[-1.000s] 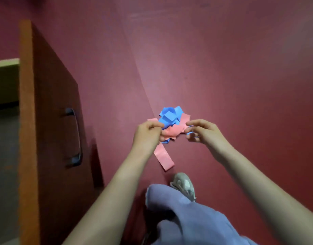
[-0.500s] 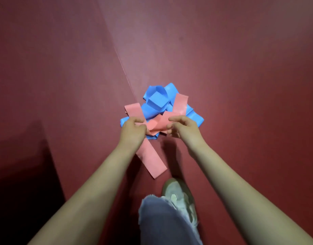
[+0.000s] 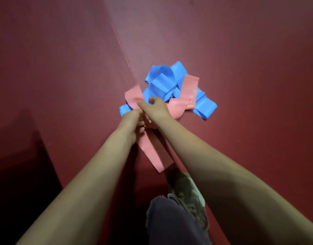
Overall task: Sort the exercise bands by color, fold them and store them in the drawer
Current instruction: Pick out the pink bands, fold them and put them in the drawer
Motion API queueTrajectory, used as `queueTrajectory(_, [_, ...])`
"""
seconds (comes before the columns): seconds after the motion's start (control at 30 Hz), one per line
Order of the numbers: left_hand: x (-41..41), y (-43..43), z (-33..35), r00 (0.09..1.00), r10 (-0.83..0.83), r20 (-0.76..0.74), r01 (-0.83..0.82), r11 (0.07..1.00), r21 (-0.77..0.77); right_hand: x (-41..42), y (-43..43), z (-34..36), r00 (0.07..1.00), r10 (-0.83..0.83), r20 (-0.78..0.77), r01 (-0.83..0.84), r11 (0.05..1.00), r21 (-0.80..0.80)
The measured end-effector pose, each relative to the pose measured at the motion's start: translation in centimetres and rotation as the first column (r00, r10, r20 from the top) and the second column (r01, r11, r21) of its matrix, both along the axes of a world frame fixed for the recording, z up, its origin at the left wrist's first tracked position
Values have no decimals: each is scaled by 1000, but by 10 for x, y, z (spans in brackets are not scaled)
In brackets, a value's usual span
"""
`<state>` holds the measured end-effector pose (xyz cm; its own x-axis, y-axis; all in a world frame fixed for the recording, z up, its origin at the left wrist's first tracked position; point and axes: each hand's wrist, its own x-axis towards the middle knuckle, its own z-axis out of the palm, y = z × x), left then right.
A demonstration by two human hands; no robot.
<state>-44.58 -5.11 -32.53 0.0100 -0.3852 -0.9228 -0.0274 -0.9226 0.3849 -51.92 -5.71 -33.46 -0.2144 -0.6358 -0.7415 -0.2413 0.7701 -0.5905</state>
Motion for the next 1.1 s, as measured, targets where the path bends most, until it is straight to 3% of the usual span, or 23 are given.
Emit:
queueTrajectory(0.13, [6, 11, 8, 977, -85, 198, 109, 988, -112, -11, 16, 0, 999, -21, -33, 16, 988, -156])
queueTrajectory(0.17, [8, 16, 12, 985, -80, 155, 103, 983, -149, -13, 24, 4, 1000, -24, 3, 24, 976, -214])
queueTrajectory(0.3, [8, 32, 23, 956, 60, -286, -106, 983, -148, -19, 51, 26, 970, -79, 228, 152, 933, -327])
queueTrajectory(0.37, [6, 36, 23, 915, 136, -381, -196, 973, -124, -20, 63, 32, 928, -129, 350, 246, 916, -316])
queueTrajectory(0.43, [6, 40, 22, 868, 188, -459, -248, 966, -73, -17, 71, 34, 918, -131, 373, 254, 920, -300])
queueTrajectory(0.5, [6, 43, 22, 883, 140, -448, -208, 972, -106, -17, 79, 35, 934, -96, 343, 208, 929, -306])
queueTrajectory(0.6, [8, 46, 21, 956, 67, -285, -144, 955, -258, -19, 86, 36, 942, -132, 309, 236, 915, -328])
queueTrajectory(0.77, [11, 43, 30, 981, -8, -191, -71, 912, -404, -44, 79, 16, 942, -335, -8, 301, 856, -420])
queueTrajectory(0.87, [10, 44, 32, 986, -56, -159, -18, 903, -428, -64, 67, -10, 913, -374, -161, 319, 903, -288])
queueTrajectory(0.97, [9, 48, 31, 986, -86, -141, 20, 911, -413, -71, 53, -26, 869, -478, -129, 475, 879, -54])
queueTrajectory(1.03, [9, 50, 31, 985, -105, -137, 42, 915, -402, -69, 46, -31, 842, -524, -124, 524, 851, -40])
queueTrajectory(1.1, [10, 50, 34, 985, -100, -144, 37, 920, -389, -69, 44, -33, 877, -435, -202, 442, 897, -12])
